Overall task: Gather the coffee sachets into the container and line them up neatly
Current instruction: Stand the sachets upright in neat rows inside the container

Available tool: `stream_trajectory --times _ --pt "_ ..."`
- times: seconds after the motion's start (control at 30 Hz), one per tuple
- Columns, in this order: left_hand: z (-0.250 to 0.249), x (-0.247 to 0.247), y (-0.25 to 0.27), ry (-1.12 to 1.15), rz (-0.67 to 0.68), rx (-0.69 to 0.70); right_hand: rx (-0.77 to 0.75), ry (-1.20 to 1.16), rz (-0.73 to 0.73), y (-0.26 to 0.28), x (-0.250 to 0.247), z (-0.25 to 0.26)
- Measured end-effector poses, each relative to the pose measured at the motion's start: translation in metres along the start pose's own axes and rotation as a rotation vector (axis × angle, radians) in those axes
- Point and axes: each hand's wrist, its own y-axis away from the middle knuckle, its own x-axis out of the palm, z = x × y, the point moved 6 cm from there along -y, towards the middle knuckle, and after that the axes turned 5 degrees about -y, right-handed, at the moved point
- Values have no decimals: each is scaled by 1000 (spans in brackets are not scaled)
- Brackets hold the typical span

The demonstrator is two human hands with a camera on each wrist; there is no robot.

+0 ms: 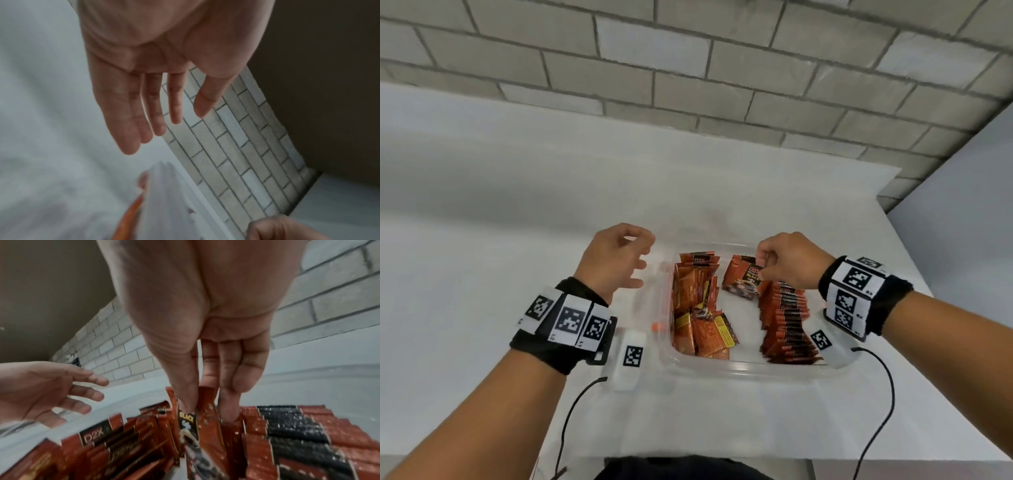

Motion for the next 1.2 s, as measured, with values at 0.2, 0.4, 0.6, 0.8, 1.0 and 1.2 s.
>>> stream_trajectory --times 0.2,0.4,0.6,0.8,1.0,1.2 --pt "36 17 4 -8 248 -149 36 146 38 -19 15 5" --pt "41 18 1 50 254 -130 45 359 84 -25 31 10" --pt "44 18 -2 64 263 -132 30 520 78 -28 36 10" --pt "47 18 -4 90 268 -128 6 642 66 -27 38 8" --pt "48 18 -5 103 266 -132 -14 589 79 -26 34 7" --pt "46 19 -4 109 271 -126 -2 470 85 -23 31 5"
